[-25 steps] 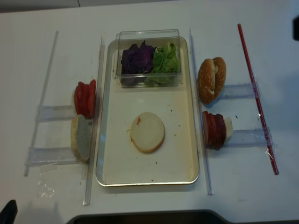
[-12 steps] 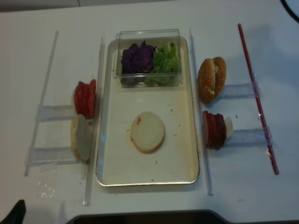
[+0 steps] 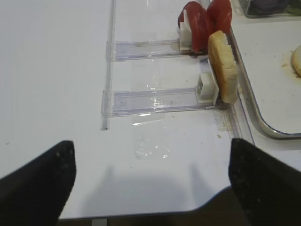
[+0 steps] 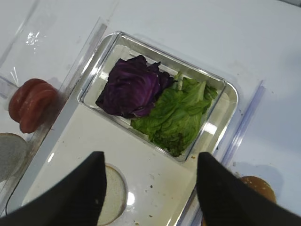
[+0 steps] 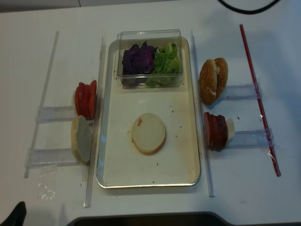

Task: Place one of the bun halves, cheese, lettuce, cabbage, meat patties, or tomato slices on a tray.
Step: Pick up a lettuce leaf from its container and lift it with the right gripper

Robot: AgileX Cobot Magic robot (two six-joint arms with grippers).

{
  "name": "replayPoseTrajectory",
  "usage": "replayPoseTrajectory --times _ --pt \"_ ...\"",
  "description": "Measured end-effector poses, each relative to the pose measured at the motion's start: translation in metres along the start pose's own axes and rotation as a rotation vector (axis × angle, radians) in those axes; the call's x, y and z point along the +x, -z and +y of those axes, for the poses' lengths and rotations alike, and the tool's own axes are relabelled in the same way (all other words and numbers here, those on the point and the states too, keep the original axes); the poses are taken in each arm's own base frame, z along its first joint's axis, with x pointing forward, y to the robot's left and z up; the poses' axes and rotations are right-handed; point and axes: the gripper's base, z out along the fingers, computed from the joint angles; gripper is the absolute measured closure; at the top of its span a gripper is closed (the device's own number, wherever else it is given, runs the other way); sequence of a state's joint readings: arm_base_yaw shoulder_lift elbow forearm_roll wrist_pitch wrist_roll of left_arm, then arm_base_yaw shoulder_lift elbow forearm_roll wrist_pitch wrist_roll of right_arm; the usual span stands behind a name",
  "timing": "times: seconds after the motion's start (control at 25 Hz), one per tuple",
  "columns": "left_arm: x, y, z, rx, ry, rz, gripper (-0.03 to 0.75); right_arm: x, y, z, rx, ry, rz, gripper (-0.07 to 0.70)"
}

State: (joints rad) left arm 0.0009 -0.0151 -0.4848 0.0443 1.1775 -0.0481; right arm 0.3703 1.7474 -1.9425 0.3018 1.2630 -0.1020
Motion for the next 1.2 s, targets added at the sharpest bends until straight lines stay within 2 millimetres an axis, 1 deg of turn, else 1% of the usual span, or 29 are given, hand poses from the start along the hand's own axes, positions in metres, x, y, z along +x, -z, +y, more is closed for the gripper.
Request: replayPoseTrajectory --times 0.12,0.24,0.56,0.8,1.0,1.2 --pt "0.0 0.0 0.0 0.0 0.0 0.0 0.071 -0.007 -0.022 0.002 -0.005 0.003 0.028 0.169" --pt "0.0 0.0 0.0 0.0 0.0 0.0 0.071 -0.01 -0.045 -0.002 -0.006 -0.011 0.064 0.169" --pt "0.0 0.0 0.0 0.0 0.0 0.0 0.071 -0.007 -0.092 -0.016 0.001 -0.038 0.156 0.169" --pt "0.0 0.0 0.0 0.0 0.0 0.0 0.071 -0.003 -0.123 -0.024 0.002 -0.055 0.212 0.169" --pt "0.0 0.0 0.0 0.0 0.0 0.0 0.071 -0.009 -0.14 -0.028 -0.01 -0.06 0.208 0.182" --pt "0.0 0.0 0.0 0.0 0.0 0.0 0.071 -0.009 -0.158 -0.031 -0.022 -0.072 0.223 0.204"
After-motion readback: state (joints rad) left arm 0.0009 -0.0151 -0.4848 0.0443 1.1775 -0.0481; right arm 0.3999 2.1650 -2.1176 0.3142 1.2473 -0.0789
